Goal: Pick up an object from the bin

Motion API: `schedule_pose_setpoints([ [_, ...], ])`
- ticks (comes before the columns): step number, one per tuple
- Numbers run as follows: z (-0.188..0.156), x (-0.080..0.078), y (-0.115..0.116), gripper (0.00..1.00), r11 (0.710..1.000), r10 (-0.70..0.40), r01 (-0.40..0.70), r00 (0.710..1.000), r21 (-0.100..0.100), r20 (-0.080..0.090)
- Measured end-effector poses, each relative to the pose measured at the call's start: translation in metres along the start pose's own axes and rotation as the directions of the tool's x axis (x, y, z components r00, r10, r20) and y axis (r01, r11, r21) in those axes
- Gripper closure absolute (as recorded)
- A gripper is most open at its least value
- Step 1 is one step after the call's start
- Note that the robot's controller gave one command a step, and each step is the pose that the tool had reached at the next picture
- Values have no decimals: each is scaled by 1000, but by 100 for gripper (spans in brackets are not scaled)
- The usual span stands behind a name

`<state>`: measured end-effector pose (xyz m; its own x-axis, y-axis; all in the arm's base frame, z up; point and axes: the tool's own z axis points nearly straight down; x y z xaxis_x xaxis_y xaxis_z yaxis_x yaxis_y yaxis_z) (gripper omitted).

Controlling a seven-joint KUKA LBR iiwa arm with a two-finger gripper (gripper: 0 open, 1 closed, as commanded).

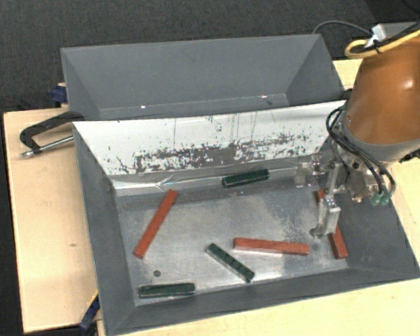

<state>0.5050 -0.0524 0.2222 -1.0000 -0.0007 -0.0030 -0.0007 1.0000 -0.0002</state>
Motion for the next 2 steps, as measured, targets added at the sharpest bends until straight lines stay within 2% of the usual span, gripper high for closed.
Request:
schedule_pose_setpoints([
  [1,0,0,0,0,1000,0,0,1000,0,0],
  [2,53,-1,-2,0,999,-40,40,999,1,6],
])
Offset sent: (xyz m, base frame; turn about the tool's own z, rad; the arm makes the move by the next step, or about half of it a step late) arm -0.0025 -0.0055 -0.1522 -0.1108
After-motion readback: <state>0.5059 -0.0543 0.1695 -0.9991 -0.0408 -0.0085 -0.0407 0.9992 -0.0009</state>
